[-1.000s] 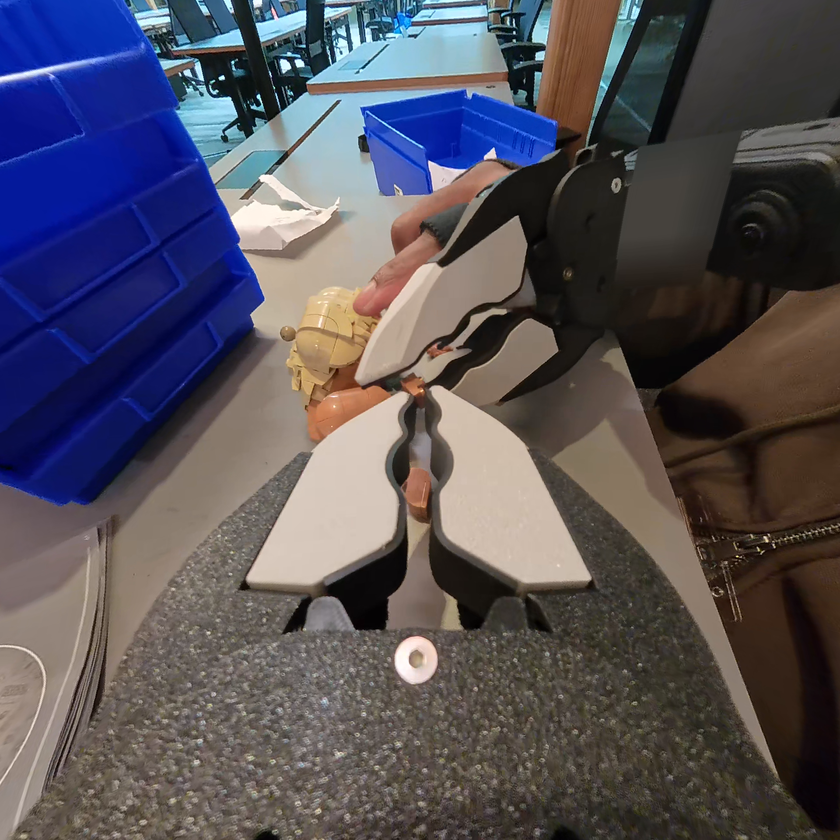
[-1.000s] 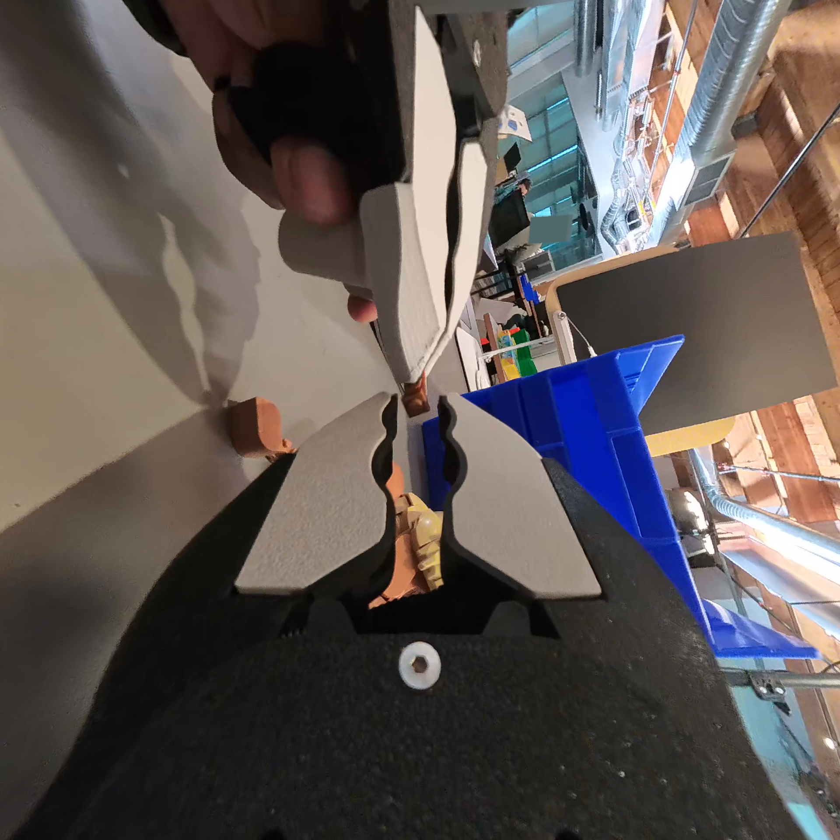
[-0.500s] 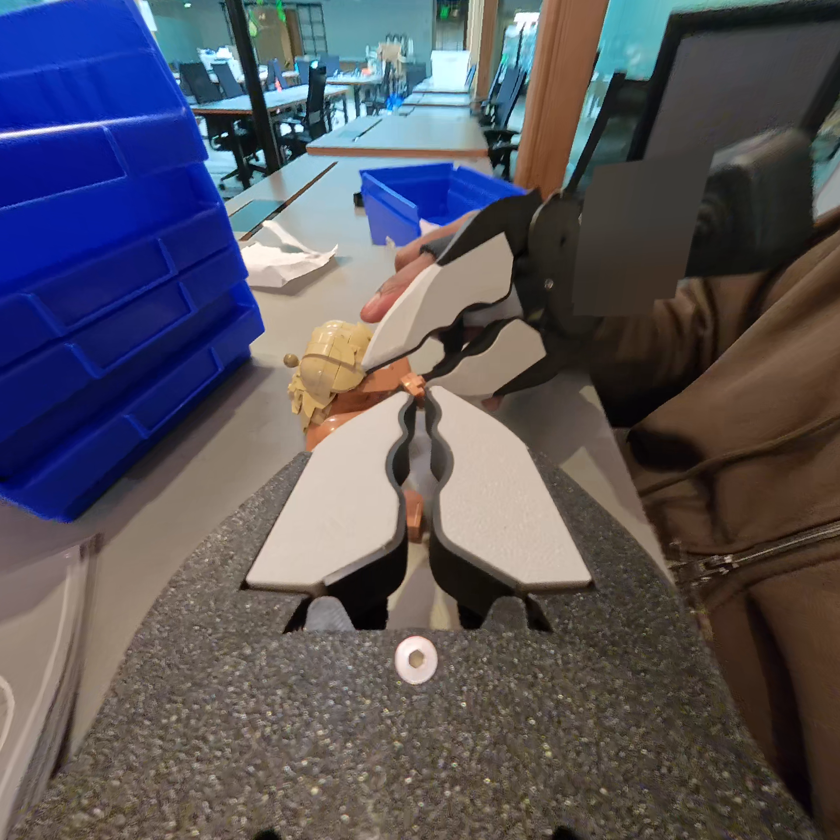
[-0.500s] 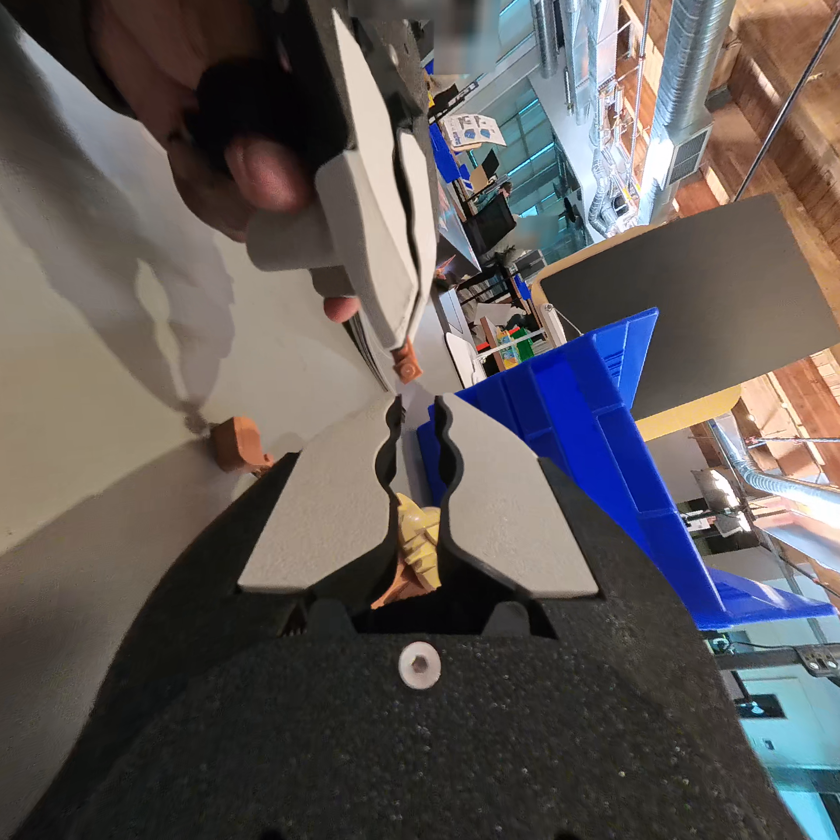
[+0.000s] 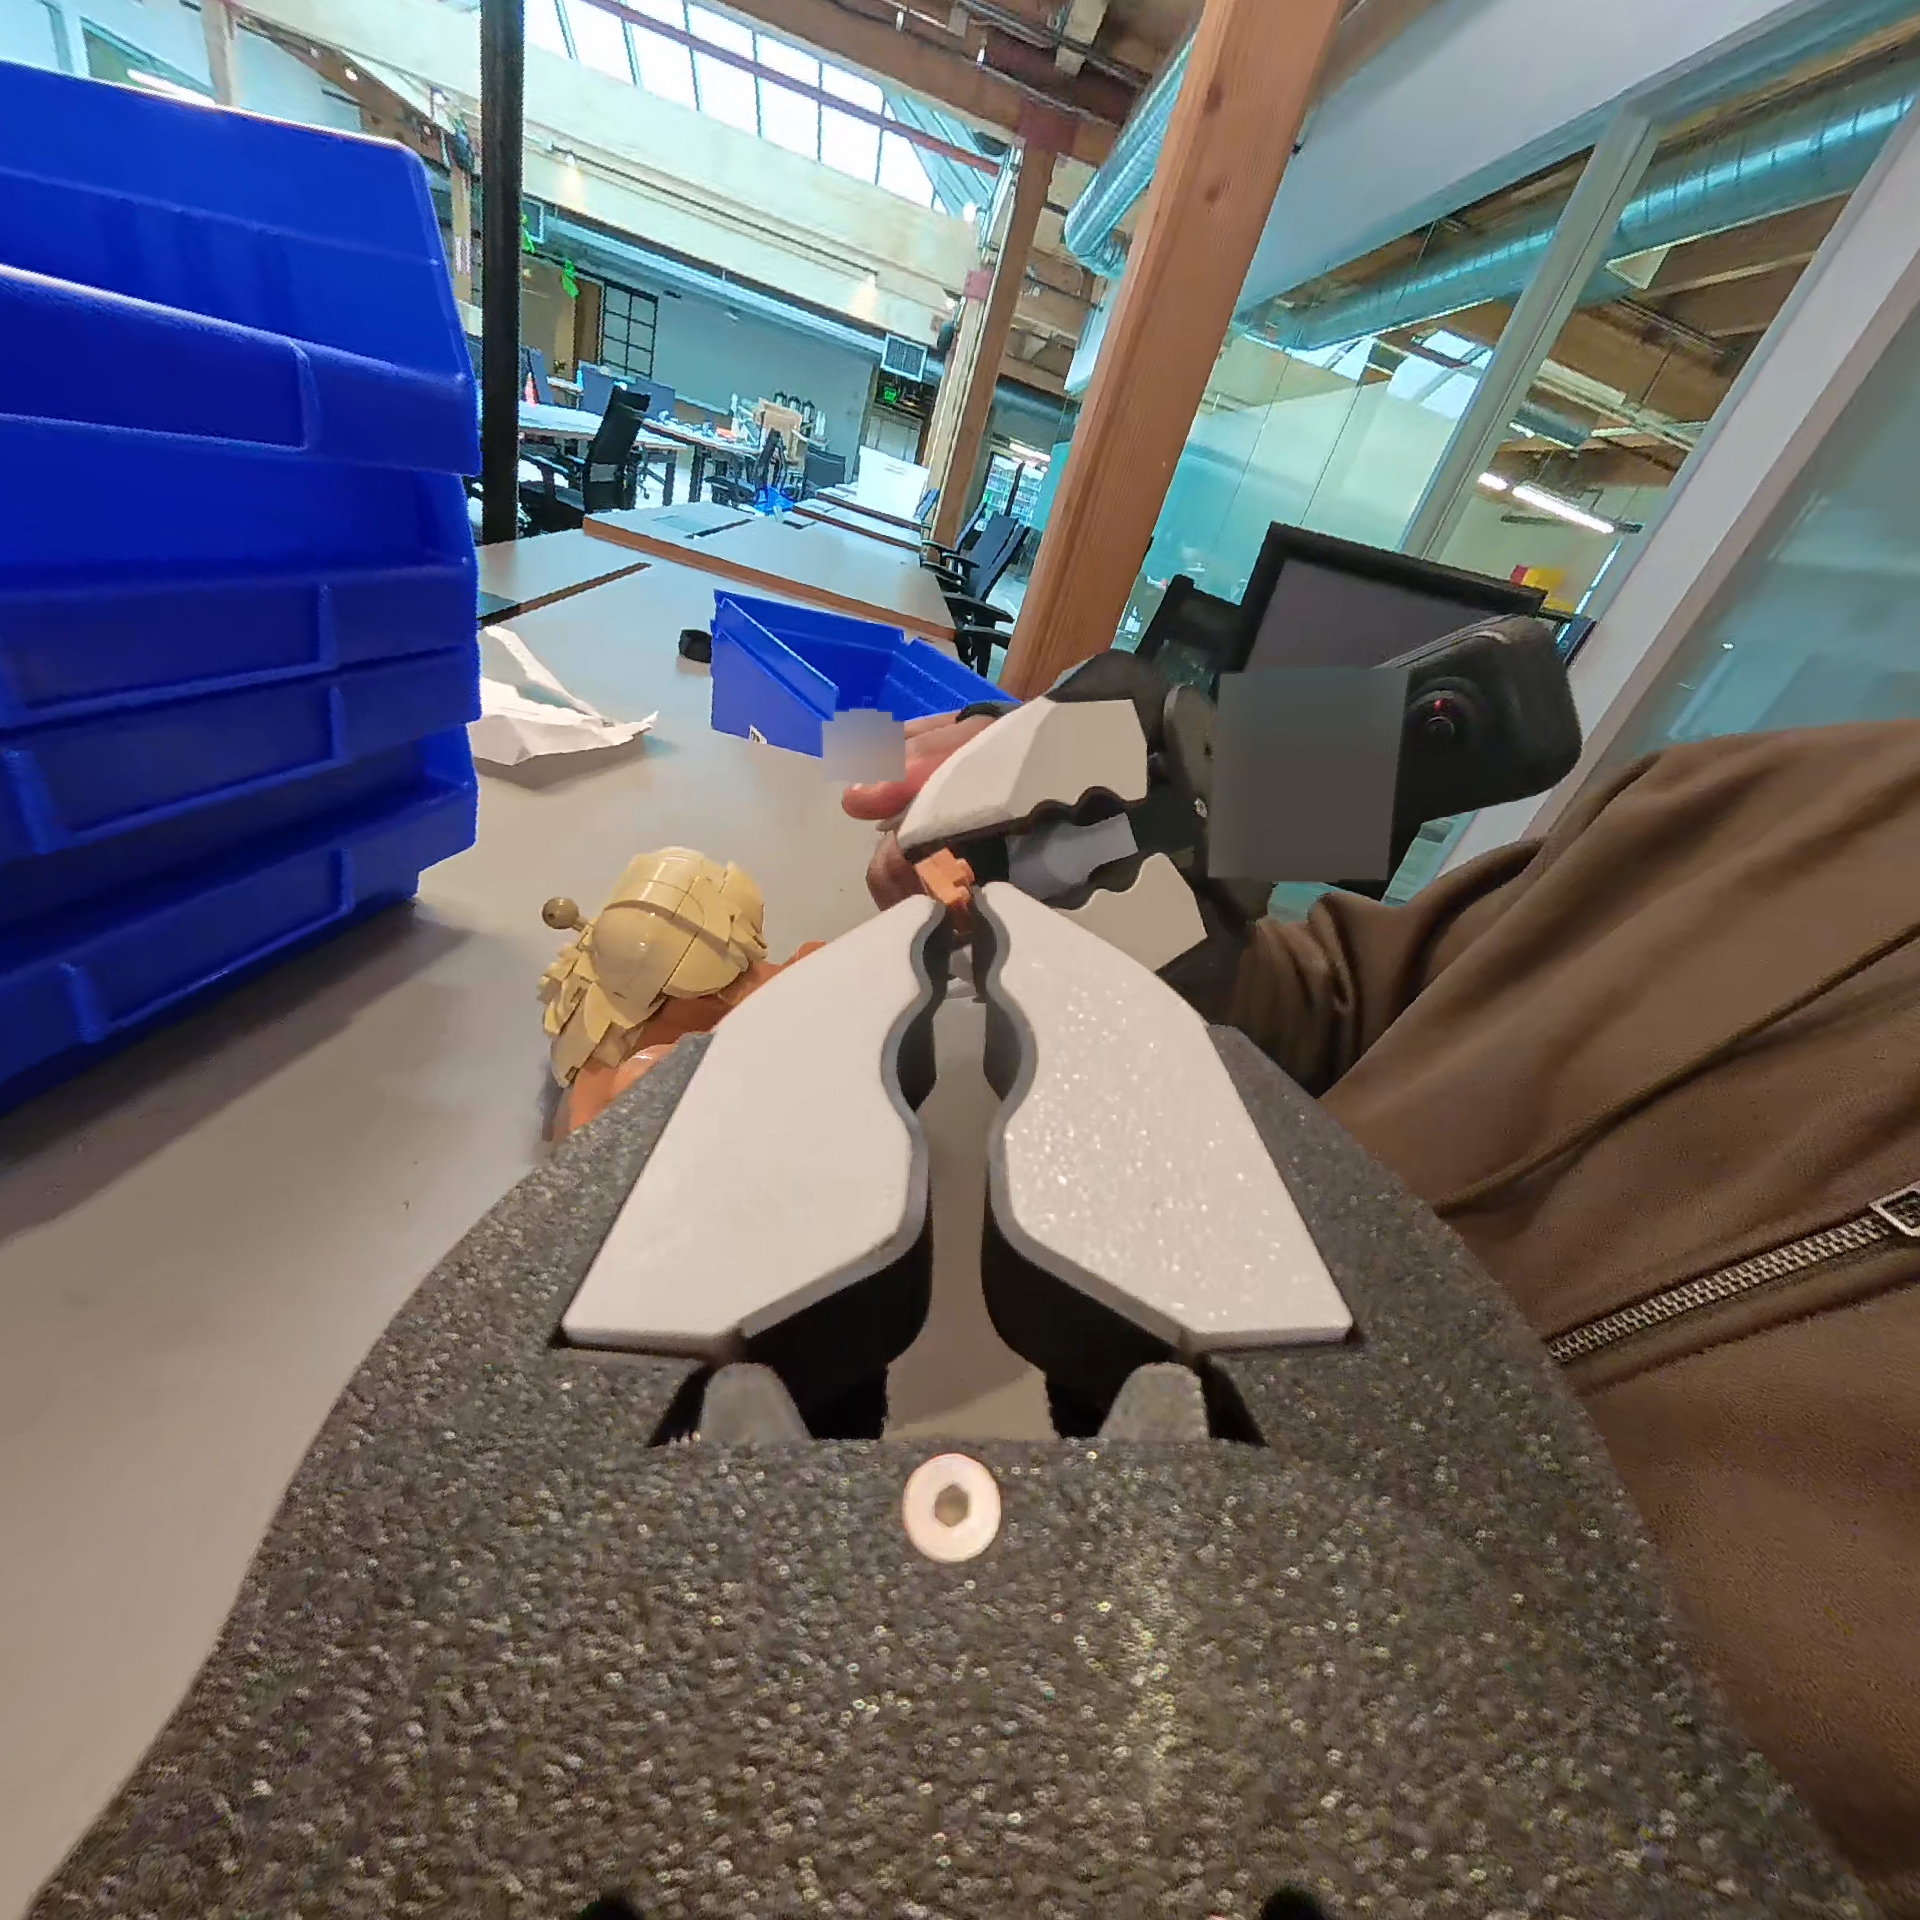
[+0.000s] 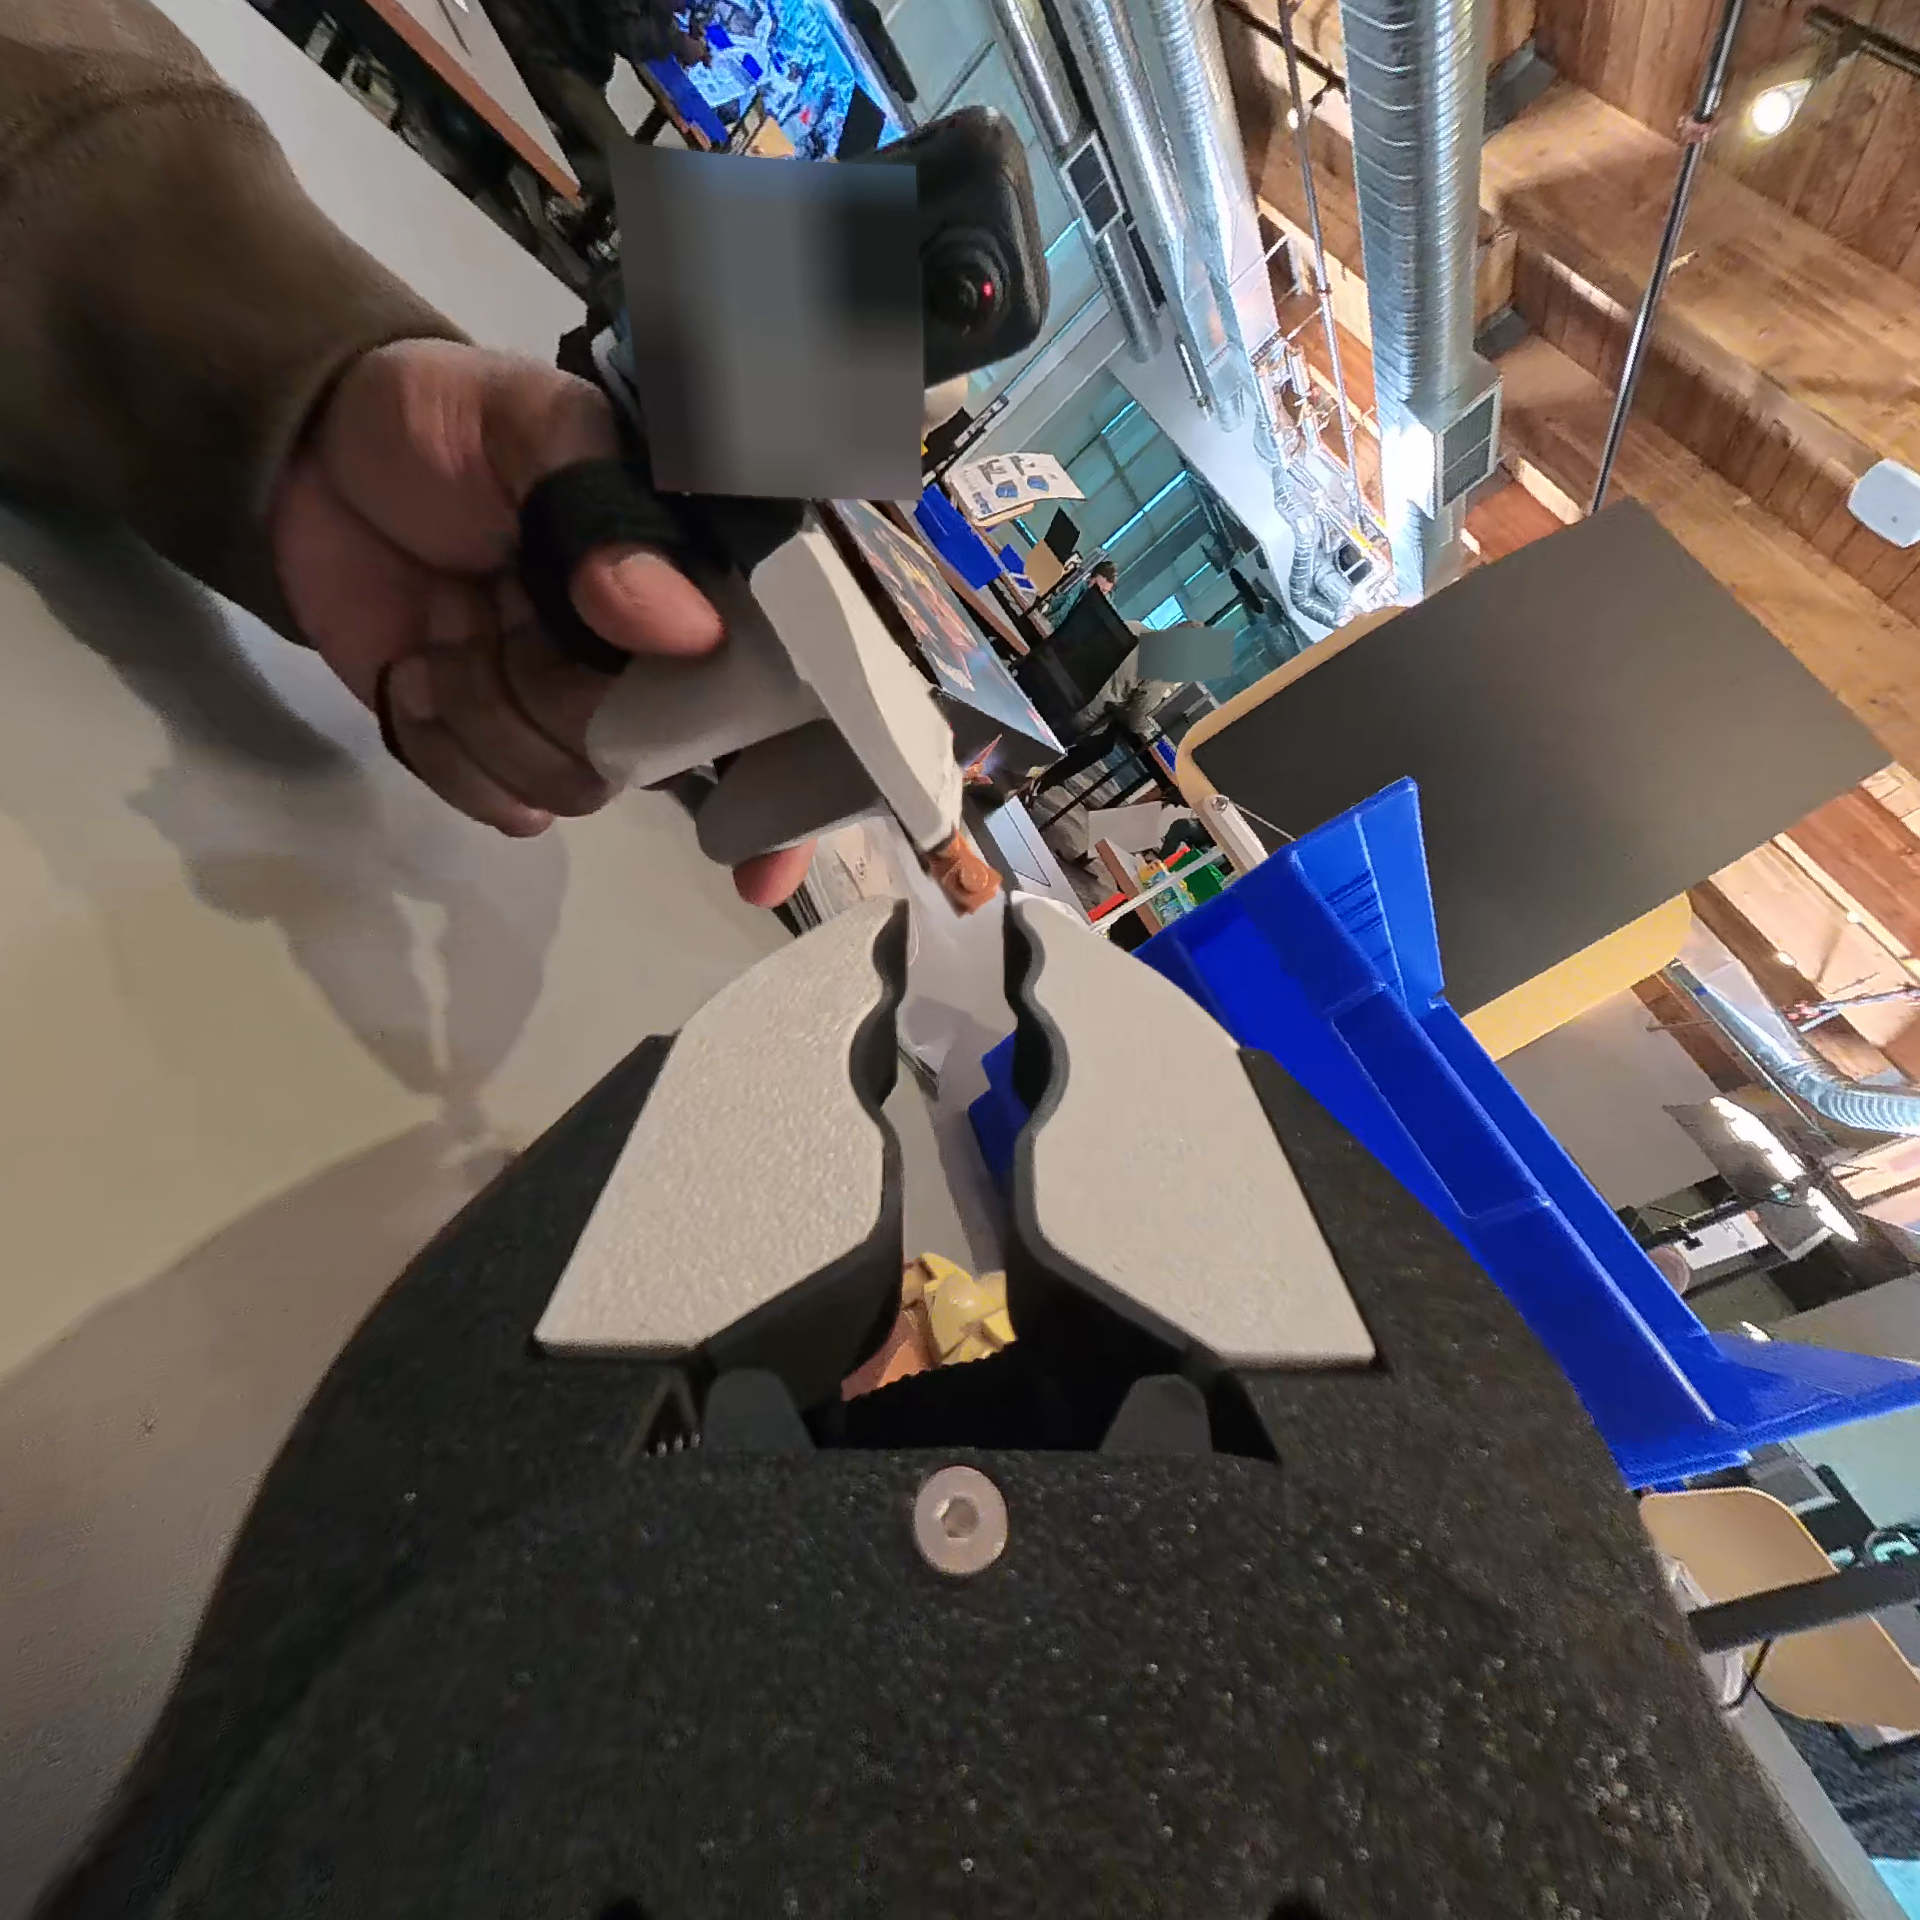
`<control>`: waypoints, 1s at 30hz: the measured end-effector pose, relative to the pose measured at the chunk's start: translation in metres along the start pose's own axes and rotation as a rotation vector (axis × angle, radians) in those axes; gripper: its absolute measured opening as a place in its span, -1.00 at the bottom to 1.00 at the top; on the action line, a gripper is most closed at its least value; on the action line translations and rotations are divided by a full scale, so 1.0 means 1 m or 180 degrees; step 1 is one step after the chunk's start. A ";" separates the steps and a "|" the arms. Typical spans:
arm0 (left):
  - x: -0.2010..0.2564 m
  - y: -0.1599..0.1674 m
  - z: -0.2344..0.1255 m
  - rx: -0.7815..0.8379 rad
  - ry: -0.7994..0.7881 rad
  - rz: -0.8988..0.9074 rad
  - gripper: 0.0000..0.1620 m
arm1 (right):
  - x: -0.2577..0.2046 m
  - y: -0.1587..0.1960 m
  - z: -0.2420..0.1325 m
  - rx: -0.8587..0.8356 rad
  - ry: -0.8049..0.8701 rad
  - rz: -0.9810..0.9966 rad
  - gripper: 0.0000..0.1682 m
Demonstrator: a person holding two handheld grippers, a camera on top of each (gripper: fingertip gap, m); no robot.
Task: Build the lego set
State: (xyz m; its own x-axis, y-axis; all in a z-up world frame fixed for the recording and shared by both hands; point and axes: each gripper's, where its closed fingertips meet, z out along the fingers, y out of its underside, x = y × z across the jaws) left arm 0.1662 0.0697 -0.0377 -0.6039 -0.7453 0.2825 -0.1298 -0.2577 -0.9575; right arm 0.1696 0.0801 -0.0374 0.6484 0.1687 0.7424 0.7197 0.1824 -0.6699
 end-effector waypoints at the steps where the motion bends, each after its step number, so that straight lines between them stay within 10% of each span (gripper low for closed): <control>1: 0.001 0.000 0.001 0.0001 0.0011 0.0008 -0.96 | 0.000 -0.001 0.000 0.0012 0.0015 0.0020 -0.80; 30: -0.002 0.019 -0.001 -0.0516 -0.0006 -0.0103 -0.96 | -0.015 0.010 -0.004 -0.0113 -0.0266 -0.0489 -0.96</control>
State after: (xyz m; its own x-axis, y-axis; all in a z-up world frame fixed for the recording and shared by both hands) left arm 0.1639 0.0668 -0.0568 -0.5957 -0.7396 0.3132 -0.2745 -0.1790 -0.9448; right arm 0.1679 0.0754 -0.0548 0.5084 0.2217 0.8321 0.8179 0.1780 -0.5471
